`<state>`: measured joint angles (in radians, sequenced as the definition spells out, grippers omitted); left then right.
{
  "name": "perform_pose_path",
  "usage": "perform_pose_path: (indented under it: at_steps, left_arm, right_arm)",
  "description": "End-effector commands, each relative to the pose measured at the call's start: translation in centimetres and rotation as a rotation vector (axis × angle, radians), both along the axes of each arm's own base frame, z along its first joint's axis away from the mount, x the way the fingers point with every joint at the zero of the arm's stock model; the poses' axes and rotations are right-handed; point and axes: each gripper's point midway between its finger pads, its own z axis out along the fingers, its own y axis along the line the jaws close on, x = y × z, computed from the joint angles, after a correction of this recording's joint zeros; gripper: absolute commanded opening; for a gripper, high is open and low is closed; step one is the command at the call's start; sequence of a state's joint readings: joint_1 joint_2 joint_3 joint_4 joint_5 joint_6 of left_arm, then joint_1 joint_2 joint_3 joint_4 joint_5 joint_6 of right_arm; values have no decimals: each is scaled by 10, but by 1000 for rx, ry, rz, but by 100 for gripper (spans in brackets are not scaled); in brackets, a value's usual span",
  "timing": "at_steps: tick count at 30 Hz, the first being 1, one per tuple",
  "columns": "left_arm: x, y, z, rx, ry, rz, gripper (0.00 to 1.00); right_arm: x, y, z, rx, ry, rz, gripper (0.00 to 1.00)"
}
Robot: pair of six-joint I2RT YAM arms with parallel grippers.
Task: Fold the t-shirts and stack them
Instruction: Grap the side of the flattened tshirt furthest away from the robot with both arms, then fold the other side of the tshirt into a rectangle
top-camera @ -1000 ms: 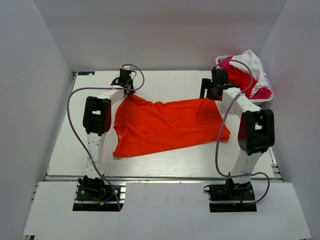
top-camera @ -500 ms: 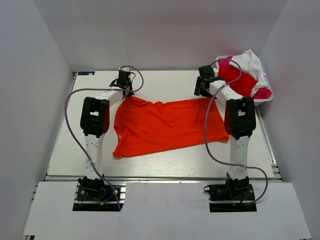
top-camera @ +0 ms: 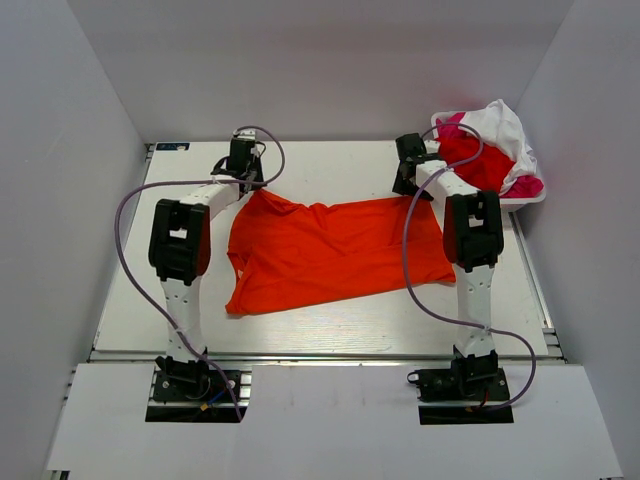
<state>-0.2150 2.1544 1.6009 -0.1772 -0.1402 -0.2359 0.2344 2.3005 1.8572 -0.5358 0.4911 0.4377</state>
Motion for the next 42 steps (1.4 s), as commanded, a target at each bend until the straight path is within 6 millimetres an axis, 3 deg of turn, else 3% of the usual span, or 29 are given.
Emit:
perform_pose_path:
  at_steps: [1,6,8,11,12,13,14,15,18,21,22,23,24,27,28,29,31,33,34,42]
  left_arm:
    - [1,-11,54,-52,-103,-51,0]
    - [-12,-14,69,-69,-133,-83,0]
    - [-20,-16,78,-86,-147,-104,0]
    - [-31,-16,81,-92,-142,-114,0]
    - [-36,-17,91,-102,-159,-125,0]
    - [-43,-16,87,-110,-146,-117,0]
    - [-50,-20,87,-109,-135,-126,0]
    - [-55,-18,99,-112,-155,-127,0]
    - [-80,-18,93,-140,-118,-101,0]
    - [-115,-20,82,-200,-71,-106,0]
    - [-124,-22,93,-234,-88,-113,0]
    - [-131,-21,92,-246,-83,-104,0]
    - [-147,-20,77,-255,-34,-98,0]
    - [-179,-14,73,-280,-14,-74,0]
    - [-187,-12,72,-279,-9,-74,0]
    - [-201,-6,74,-277,-4,-56,0]
    - [-211,-4,78,-280,-17,-58,0]
    - [-226,-5,69,-299,2,-68,0]
    - [-230,-6,77,-323,-24,-70,0]
    - [-279,-5,44,-385,34,-71,0]
  right_arm:
    - [4,-10,-1,-13,-8,-47,72]
    - [3,-12,-15,7,22,-43,59]
    - [6,-10,-12,10,11,-36,49]
    - [4,-10,-10,10,15,-28,21]
    - [6,-10,-6,15,4,-29,11]
    - [5,-8,4,17,-8,-15,0]
    - [3,-11,-1,10,4,-21,0]
    - [4,-10,12,13,-22,-17,0]
    - [-10,-12,5,13,6,-19,0]
    - [-19,-14,24,14,-34,-17,0]
    - [-21,-13,26,14,-37,-11,0]
    - [-33,-12,20,17,-13,5,0]
    - [-31,-15,22,14,-27,17,0]
    - [-45,-15,30,12,-33,45,0]
    - [-43,-15,47,15,-79,60,0]
    - [-54,-14,34,20,-48,80,0]
    - [-61,-16,39,23,-64,88,0]
    - [-71,-20,33,14,-47,82,0]
    - [-73,-21,37,11,-50,87,0]
    - [-94,-25,40,3,-43,96,0]
